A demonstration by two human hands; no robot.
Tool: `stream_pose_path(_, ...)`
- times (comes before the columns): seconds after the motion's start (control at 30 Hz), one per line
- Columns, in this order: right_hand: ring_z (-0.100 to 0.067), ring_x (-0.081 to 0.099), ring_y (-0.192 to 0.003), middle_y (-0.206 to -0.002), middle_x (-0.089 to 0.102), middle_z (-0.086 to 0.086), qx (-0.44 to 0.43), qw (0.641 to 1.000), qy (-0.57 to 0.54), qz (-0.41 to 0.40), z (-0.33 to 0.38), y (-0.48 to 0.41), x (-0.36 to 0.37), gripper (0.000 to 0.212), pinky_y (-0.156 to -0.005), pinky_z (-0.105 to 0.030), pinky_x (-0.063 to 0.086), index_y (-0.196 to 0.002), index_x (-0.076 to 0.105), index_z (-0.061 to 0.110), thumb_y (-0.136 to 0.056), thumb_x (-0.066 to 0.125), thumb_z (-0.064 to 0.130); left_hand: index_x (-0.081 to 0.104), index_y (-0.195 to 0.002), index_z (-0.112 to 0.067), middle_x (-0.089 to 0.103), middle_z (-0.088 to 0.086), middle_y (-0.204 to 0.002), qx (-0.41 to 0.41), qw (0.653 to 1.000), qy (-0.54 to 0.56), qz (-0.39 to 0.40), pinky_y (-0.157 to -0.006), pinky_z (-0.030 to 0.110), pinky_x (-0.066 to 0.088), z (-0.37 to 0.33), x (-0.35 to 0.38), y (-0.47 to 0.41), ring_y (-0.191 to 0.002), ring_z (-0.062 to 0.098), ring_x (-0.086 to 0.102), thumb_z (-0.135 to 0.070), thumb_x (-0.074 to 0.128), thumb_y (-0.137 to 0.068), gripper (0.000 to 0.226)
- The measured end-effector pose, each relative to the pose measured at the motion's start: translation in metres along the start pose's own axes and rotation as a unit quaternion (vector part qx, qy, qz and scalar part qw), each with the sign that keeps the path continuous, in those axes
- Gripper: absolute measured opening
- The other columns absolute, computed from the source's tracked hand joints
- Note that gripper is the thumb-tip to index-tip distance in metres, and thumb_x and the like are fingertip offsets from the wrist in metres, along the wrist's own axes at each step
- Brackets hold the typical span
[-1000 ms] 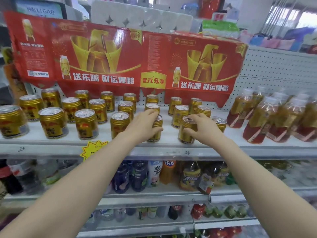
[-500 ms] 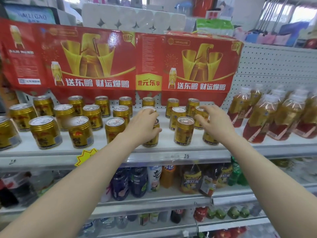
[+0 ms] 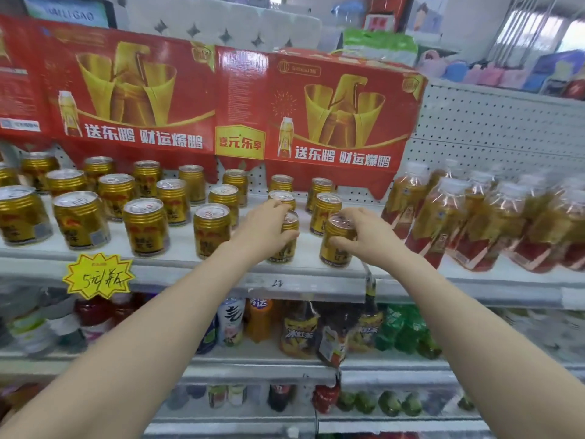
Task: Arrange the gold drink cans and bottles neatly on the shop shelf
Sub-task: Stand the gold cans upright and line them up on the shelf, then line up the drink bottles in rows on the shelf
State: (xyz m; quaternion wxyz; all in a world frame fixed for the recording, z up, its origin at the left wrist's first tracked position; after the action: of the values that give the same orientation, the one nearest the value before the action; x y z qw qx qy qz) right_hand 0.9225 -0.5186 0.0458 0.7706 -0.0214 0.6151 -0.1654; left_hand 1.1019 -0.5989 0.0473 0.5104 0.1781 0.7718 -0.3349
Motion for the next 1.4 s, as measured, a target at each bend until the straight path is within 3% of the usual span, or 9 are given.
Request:
stream_pose_path(0.2, -0.024, 0.054, -0.112, -0.127, 0.054, -0.006, -0.031, 0.999, -0.016, -0.006, -0.005, -0.007, 0.000, 0.066, -0.085, -0.033, 0.044, -0.137, 0.047, 0.019, -0.085, 0.069, 0.054, 0.042, -0.147, -0.014, 0.045, 0.004, -0.149, -0.029, 0.999, -0.014, 0.006, -0.108, 0.039, 0.036, -0.005, -0.001, 0.004, -0.134, 0.025, 0.042, -0.036, 0.060, -0.095, 0.060)
stream_pose_path(0.33, -0.026, 0.051, -0.122, -0.137, 0.050, -0.008, -0.063, 0.997, -0.028, 0.017, -0.002, -0.008, -0.004, 0.066, -0.098, -0.039, 0.045, -0.142, 0.044, 0.018, -0.089, 0.065, 0.050, 0.049, -0.142, -0.012, 0.048, 0.004, -0.145, -0.041, 0.998, -0.041, -0.018, -0.106, 0.040, 0.037, -0.013, -0.003, 0.007, -0.131, 0.026, 0.044, -0.031, 0.062, -0.094, 0.053)
stream_pose_path(0.47, -0.026, 0.050, -0.121, -0.134, 0.051, -0.009, -0.076, 0.997, -0.020, 0.005, 0.001, -0.006, -0.008, 0.057, -0.096, -0.036, 0.042, -0.140, 0.047, 0.014, -0.093, 0.063, 0.042, 0.043, -0.148, -0.016, 0.042, 0.001, -0.151, -0.049, 0.998, -0.042, -0.020, -0.105, 0.038, 0.037, -0.014, -0.002, 0.007, -0.134, 0.023, 0.043, -0.030, 0.061, -0.095, 0.057)
stream_pose_path(0.83, -0.024, 0.051, -0.124, -0.140, 0.048, -0.005, -0.071, 0.997, 0.002, 0.020, 0.000, -0.001, -0.009, 0.064, -0.100, -0.040, 0.048, -0.147, 0.041, 0.019, -0.093, 0.059, 0.050, 0.041, -0.148, -0.017, 0.043, 0.001, -0.150, -0.015, 0.997, -0.071, 0.013, -0.107, 0.036, 0.036, -0.015, -0.006, 0.009, -0.135, 0.022, 0.040, -0.029, 0.061, -0.095, 0.058)
stream_pose_path(0.97, -0.023, 0.050, -0.122, -0.135, 0.053, -0.003, -0.099, 0.991, 0.041, -0.081, -0.014, 0.011, -0.040, 0.054, -0.097, -0.036, 0.044, -0.144, 0.045, 0.019, -0.098, 0.053, 0.047, 0.056, -0.131, -0.015, 0.057, 0.003, -0.130, 0.008, 0.995, -0.093, -0.035, -0.099, 0.038, 0.045, -0.021, -0.010, 0.001, -0.121, 0.023, 0.048, -0.034, 0.059, -0.095, 0.041)
stream_pose_path(1.07, -0.026, 0.047, -0.124, -0.132, 0.054, -0.007, -0.097, 0.970, 0.064, -0.215, -0.038, 0.023, -0.079, 0.049, -0.102, -0.036, 0.039, -0.141, 0.049, 0.014, -0.096, 0.059, 0.034, 0.052, -0.138, -0.018, 0.052, 0.001, -0.139, 0.035, 0.996, -0.064, -0.046, -0.105, 0.039, 0.041, -0.047, -0.003, -0.008, -0.129, 0.023, 0.043, -0.036, 0.057, -0.096, 0.046)
stream_pose_path(1.2, -0.036, 0.041, -0.127, -0.137, 0.049, -0.018, 0.010, 0.945, 0.064, -0.320, -0.090, 0.035, -0.118, 0.057, -0.109, -0.045, 0.033, -0.145, 0.044, 0.012, -0.094, 0.062, 0.030, 0.048, -0.142, -0.019, 0.051, -0.001, -0.141, 0.072, 0.997, -0.016, -0.031, -0.105, 0.037, 0.040, -0.086, 0.017, -0.014, -0.130, 0.020, 0.045, -0.037, 0.060, -0.094, 0.053)
stream_pose_path(1.3, -0.037, 0.039, -0.133, -0.147, 0.038, -0.018, 0.082, 0.963, 0.006, -0.255, -0.125, 0.027, -0.119, 0.076, -0.107, -0.049, 0.036, -0.152, 0.030, 0.023, -0.090, 0.064, 0.047, 0.046, -0.143, -0.021, 0.047, -0.003, -0.145, 0.077, 0.997, -0.023, -0.010, -0.105, 0.035, 0.039, -0.100, 0.030, -0.018, -0.132, 0.018, 0.043, -0.038, 0.063, -0.092, 0.056)
stream_pose_path(1.4, -0.040, 0.046, -0.131, -0.152, 0.032, -0.015, 0.086, 0.983, -0.013, -0.163, -0.138, 0.016, -0.107, 0.082, -0.102, -0.050, 0.042, -0.154, 0.025, 0.027, -0.088, 0.067, 0.049, 0.047, -0.142, -0.022, 0.048, -0.003, -0.142, 0.058, 0.998, -0.026, -0.009, -0.102, 0.036, 0.045, -0.105, 0.032, -0.025, -0.126, 0.019, 0.047, -0.038, 0.065, -0.091, 0.056)
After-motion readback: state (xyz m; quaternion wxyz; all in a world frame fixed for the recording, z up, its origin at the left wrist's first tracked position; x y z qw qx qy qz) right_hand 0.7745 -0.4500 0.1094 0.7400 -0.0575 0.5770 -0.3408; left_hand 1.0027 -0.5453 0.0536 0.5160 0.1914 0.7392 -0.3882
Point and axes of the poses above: each hand's wrist, its own y-axis away from the middle knuckle, its own x-axis out of the palm, z = x × y, the point moved 6 cm from there along -y, towards the middle knuckle
